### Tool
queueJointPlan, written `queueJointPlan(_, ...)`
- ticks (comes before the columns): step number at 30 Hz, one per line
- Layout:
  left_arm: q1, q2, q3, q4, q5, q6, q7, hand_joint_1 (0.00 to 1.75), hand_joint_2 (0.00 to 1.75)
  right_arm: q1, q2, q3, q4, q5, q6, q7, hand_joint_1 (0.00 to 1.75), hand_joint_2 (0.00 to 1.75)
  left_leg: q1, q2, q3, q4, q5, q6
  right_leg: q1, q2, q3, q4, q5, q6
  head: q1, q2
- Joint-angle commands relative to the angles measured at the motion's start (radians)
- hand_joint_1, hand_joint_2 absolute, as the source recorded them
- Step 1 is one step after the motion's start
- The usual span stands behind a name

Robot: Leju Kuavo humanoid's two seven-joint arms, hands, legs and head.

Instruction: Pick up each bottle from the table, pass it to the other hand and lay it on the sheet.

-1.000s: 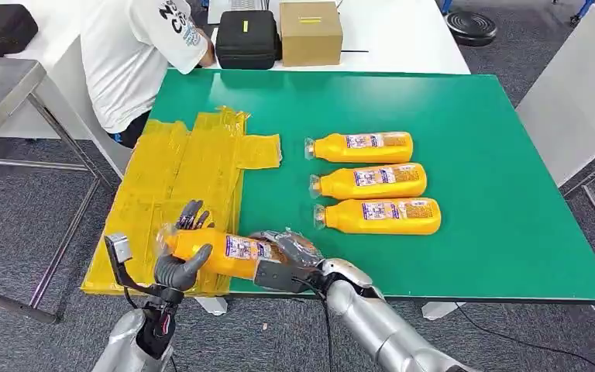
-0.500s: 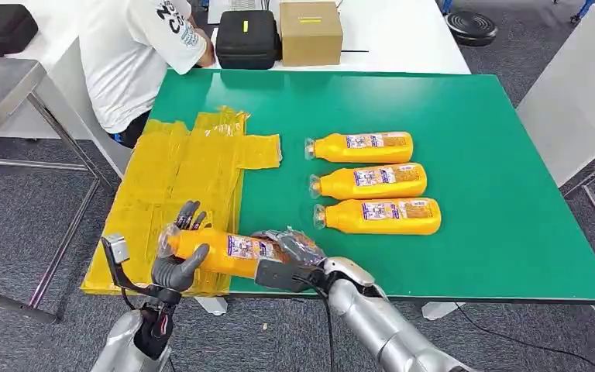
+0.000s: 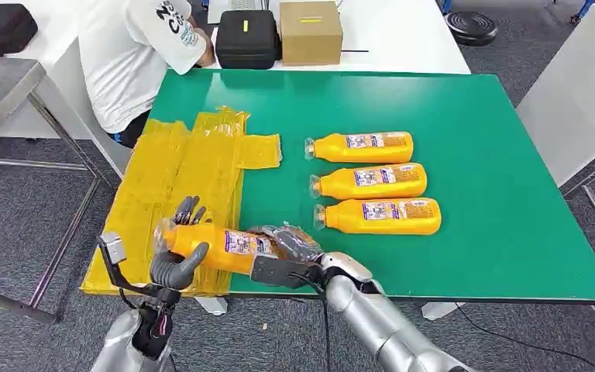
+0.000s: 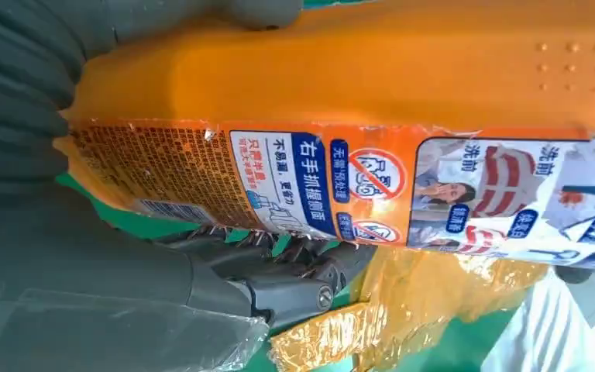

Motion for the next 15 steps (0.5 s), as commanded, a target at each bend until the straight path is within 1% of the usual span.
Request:
queueJointPlan(1,0.001,0.004,-0.029,-0.059,0.030,0.001,-0.011,0.63,1.75,-0.023,-0.011,0.051,0.017,0.009,-0.004,0.006,1.75,1.75,0.002,0.000,0.005,0.000,-0.003,-0.002,0.002,0.000,0.006,0.000,-0.003,-0.002,0.000,0.000)
queueJointPlan(2,0.001,0.005,-0.030,-0.062,0.033,0.001,-0.012,1.05,1.75,-0.023,-0.011,0.052,0.018,0.009,-0.004,0.006,1.75,1.75,0.003,0.001,0.006,0.002,-0.004,-0.003,0.003,0.000,0.007,0.000,-0.004,-0.003,0.000,0.000)
queueJointPlan(3,-0.002,0.005,-0.033,-0.067,0.040,0.005,-0.015,1.40,1.75,-0.024,-0.010,0.054,0.018,0.010,-0.006,0.007,1.75,1.75,0.001,0.000,0.004,0.001,-0.002,-0.002,0.002,-0.001,0.005,0.000,-0.002,-0.002,0.000,0.000)
queueJointPlan(4,-0.003,0.004,-0.034,-0.072,0.042,0.007,-0.017,1.43,1.75,-0.024,-0.010,0.055,0.018,0.011,-0.007,0.010,1.75,1.75,0.001,0.000,0.002,0.000,-0.001,-0.001,0.001,-0.001,0.002,0.000,-0.001,-0.001,0.000,0.000)
queueJointPlan(5,-0.002,0.004,-0.036,-0.075,0.043,0.007,-0.019,1.69,1.75,-0.023,-0.011,0.056,0.018,0.012,-0.008,0.011,1.75,1.75,0.002,0.000,0.004,0.001,-0.003,-0.002,0.002,-0.001,0.005,0.000,-0.002,-0.002,0.000,0.000)
queueJointPlan(6,0.001,0.000,-0.042,-0.084,0.043,0.007,-0.019,1.69,1.75,-0.017,-0.012,0.056,0.019,0.012,-0.010,0.013,1.75,1.75,0.001,0.000,0.002,0.000,-0.001,-0.001,0.001,-0.001,0.002,0.000,-0.001,-0.001,0.000,0.000)
queueJointPlan(7,0.005,0.000,-0.047,-0.092,0.042,0.007,-0.020,1.75,1.75,-0.014,-0.013,0.056,0.019,0.013,-0.012,0.014,1.75,1.75,0.002,0.000,0.004,0.001,-0.002,-0.002,0.002,-0.001,0.005,0.000,-0.002,-0.002,0.000,0.000)
queueJointPlan(9,0.009,-0.004,-0.052,-0.090,0.041,0.008,-0.020,1.75,1.75,-0.009,-0.014,0.057,0.023,0.015,-0.016,0.015,1.75,1.75,0.001,0.000,0.002,0.000,-0.001,-0.001,0.001,-0.001,0.003,-0.001,-0.001,-0.001,0.000,0.000)
queueJointPlan(11,0.009,-0.004,-0.052,-0.090,0.041,0.008,-0.020,1.75,1.75,-0.009,-0.014,0.057,0.023,0.015,-0.016,0.015,1.75,1.75,0.002,-0.001,0.005,0.000,-0.003,-0.002,0.002,-0.002,0.006,-0.001,-0.003,-0.002,0.000,0.000)
queueJointPlan(14,0.009,-0.004,-0.052,-0.090,0.041,0.008,-0.020,1.75,1.75,-0.009,-0.014,0.057,0.023,0.015,-0.016,0.015,1.75,1.75,0.001,-0.001,0.002,0.000,-0.001,-0.001,0.001,-0.001,0.003,-0.001,-0.001,-0.001,0.000,0.000)
queueJointPlan(15,0.009,-0.004,-0.052,-0.090,0.041,0.008,-0.020,1.75,1.75,-0.009,-0.014,0.057,0.023,0.015,-0.016,0.015,1.75,1.75,0.001,-0.001,0.005,0.000,-0.002,-0.002,0.002,-0.001,0.005,0.000,-0.002,-0.002,0.000,0.000)
